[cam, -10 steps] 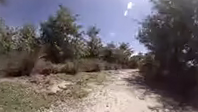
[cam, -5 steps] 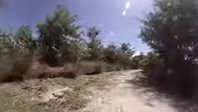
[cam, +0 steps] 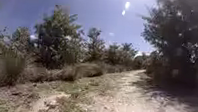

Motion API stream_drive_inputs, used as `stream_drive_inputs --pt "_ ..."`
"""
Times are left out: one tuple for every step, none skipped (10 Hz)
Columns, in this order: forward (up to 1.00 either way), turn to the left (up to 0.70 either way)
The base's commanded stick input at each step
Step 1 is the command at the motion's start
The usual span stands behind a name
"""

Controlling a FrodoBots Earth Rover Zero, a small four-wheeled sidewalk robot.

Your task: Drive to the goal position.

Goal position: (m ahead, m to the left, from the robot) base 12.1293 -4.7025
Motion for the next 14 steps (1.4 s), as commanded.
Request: stream_drive_inputs --pt "0.7 0.0" --pt "0.7 0.0" --pt "0.7 0.0" --pt "0.7 0.0" --pt "0.7 0.0" --pt "0.7 0.0" --pt "0.7 0.0" --pt "0.7 0.0" --pt "0.7 0.0" --pt "0.7 0.0" --pt "0.7 0.0" --pt "0.7 0.0" --pt "0.7 0.0" --pt "0.7 0.0"
